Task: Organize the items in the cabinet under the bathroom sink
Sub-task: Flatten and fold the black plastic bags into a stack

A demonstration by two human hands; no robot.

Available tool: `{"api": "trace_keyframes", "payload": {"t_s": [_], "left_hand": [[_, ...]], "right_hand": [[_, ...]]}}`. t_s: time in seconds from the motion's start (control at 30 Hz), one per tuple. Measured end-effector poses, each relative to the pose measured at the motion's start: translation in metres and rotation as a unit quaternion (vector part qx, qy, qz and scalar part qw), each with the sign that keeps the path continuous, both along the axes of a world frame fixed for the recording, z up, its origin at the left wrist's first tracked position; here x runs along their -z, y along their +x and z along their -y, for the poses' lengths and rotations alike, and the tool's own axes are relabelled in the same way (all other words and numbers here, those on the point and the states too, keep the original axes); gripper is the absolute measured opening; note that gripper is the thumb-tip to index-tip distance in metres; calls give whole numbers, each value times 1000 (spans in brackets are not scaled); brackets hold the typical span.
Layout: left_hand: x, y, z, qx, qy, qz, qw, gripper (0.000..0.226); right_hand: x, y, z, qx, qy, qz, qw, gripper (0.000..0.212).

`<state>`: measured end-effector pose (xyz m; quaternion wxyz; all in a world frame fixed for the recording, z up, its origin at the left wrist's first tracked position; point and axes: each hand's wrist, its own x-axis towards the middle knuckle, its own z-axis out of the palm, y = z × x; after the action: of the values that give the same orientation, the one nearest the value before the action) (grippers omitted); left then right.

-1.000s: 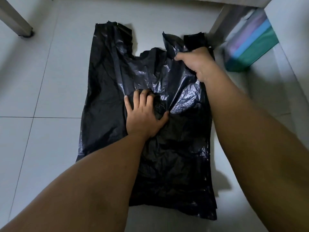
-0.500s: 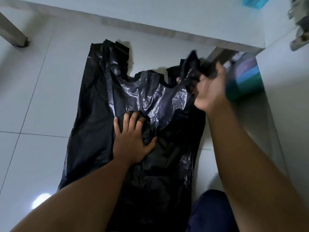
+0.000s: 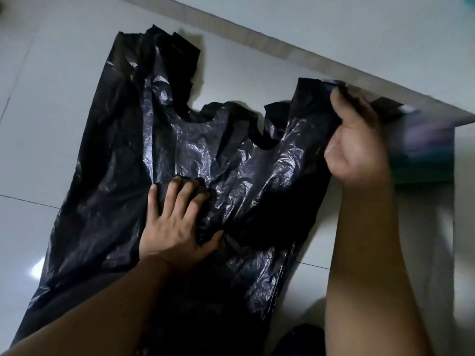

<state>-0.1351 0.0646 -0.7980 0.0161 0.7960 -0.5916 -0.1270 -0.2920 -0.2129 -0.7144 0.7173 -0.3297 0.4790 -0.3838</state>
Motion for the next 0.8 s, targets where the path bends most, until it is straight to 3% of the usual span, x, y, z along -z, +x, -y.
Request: {"api": "trace_keyframes", "payload": {"t_s": [0.07,0.13,0.17,0.23,0.27,0.33,0.4,0.43,0.47,0.53,0.63,0.73,0.8], "left_hand": [[1,0,0,6,23,3,1000,85],[1,0,0,4,34,3,999,86],[-1,-3,0,3,32,-2,999,86],[-5,-5,3,2,31,-5,999,85],[-6,-5,3,1,29,-1,1000,85],[-6,-4,1,1,22,2,1000,83],[-7,-2,-1,0,15,1,1000,83],[-7,-3,-1,0,16,0,1000,83],[-7,-3,-1,2,19,-2,1000,83],[-7,-3,-1,3,21,-3,1000,83],[-6,-1,-1,7,14,-8,1000,82],[-5,2,-4,10,9,-5,1000,81],[-5,1,-4,11,6,-5,1000,82]], "right_hand": [[-3,-8,-1,-65,86,-2,994,32],[-1,-9,-7,-109,56,-138,983,25],[0,-8,-10,-123,-18,-254,959,18],[1,-2,-9,-164,-173,-444,864,3],[1,3,-9,-188,-203,-506,817,15],[9,12,-5,-236,-204,-586,747,39],[19,19,-11,-285,-206,-633,690,39],[21,21,-13,-283,-222,-641,678,32],[20,21,-16,-268,-236,-627,693,21],[15,20,-17,-214,-246,-570,754,6],[4,18,-10,-131,-207,-503,829,10],[-2,18,-5,-8,-31,-288,957,25],[-9,18,-1,29,44,-150,987,26]]}}
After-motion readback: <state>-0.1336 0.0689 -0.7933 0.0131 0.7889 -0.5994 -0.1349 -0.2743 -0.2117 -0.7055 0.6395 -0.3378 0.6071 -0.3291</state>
